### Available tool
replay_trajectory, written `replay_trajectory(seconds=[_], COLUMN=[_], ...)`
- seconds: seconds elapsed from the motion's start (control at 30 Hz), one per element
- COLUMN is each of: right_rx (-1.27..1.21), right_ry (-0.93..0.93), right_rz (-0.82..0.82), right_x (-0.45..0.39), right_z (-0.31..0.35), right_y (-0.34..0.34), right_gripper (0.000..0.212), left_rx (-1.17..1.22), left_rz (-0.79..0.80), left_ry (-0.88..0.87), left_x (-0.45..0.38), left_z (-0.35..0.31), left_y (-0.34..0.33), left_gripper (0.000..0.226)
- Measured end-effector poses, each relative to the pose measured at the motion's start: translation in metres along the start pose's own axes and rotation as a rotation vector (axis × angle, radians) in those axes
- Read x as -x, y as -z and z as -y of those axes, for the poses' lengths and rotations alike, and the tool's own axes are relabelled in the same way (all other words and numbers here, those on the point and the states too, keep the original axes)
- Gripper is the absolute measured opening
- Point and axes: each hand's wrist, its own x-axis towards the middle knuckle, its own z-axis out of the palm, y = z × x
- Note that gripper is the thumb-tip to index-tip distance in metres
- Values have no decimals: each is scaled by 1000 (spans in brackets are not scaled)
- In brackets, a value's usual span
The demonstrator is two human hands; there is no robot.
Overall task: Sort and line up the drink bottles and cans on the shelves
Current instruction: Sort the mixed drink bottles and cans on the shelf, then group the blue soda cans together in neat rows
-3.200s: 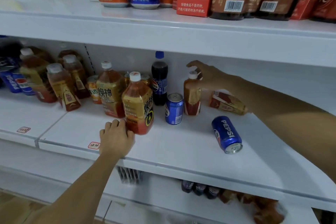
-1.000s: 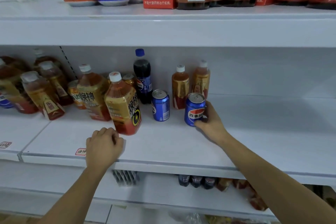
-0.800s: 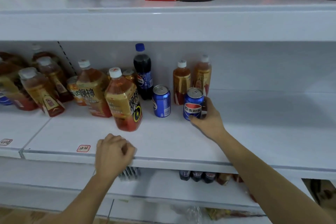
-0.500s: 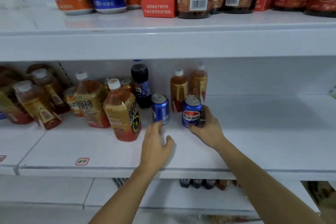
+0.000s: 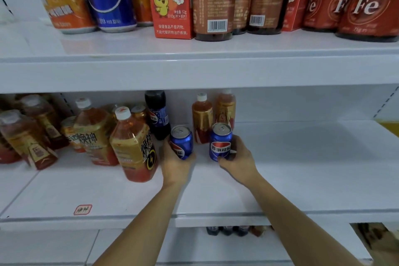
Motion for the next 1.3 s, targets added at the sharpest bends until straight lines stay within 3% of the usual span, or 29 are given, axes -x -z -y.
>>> replay_trajectory(seconds=[0.07,0.23,0.73,0.93,1.07,1.2,1.3], right_rx=[-12,-47,-58,-94,-240,-452,-464], right_ry=[5,31,91,76,50,6,-12], right_rz=[-2,5,-12,-30,-52,-56,-41], right_x=[-1,-4,-4,1,16,41,55], right_z=[-1,-1,-1,6,4,21,51], right_y=[-1,-3,-6,0,3,-4,-15], right_gripper=[73,80,83,84,80,63,48], left_rx=[-21,77,102,48,124,241,269], left_rz=[4,196,172,108,40,-9,-45], left_ry=[-2,46,29,-27,-44,-73,-108], left_x=[-1,-3,7,16,49,79,87], left_z=[2,10,6,-12,-29,-53,-65], left_y=[-1,1,4,3,15,40,74], left_gripper=[76,84,94,78,71,70,73])
